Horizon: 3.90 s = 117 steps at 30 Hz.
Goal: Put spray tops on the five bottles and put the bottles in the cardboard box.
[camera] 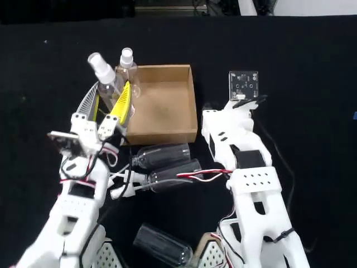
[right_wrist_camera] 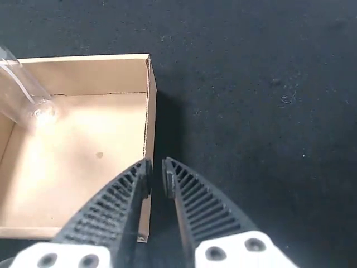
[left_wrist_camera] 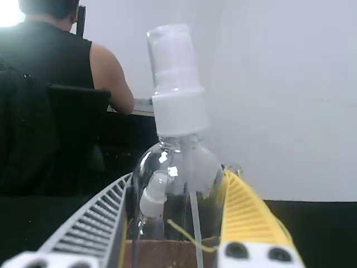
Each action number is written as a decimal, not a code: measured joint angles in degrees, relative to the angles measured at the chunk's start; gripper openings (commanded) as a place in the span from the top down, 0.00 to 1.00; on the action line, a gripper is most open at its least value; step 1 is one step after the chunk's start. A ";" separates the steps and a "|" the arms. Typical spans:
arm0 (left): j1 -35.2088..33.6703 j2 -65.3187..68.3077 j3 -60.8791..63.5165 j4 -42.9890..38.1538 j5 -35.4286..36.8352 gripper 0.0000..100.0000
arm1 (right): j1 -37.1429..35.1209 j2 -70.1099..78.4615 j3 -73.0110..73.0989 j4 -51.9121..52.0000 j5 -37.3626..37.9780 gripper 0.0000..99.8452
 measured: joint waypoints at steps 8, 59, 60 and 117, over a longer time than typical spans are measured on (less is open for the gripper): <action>0.00 26.99 -7.65 -16.88 0.00 0.97 | -0.18 0.00 0.88 0.00 0.00 0.99; 0.09 74.55 -28.22 -44.13 -3.87 0.95 | -0.09 0.00 0.88 0.00 0.35 0.99; 0.09 74.55 -28.22 -44.13 -3.87 0.93 | -0.09 0.00 0.88 0.00 0.35 0.99; 0.09 74.99 -28.57 -39.82 -3.87 0.78 | -0.09 0.00 0.88 0.00 0.35 0.99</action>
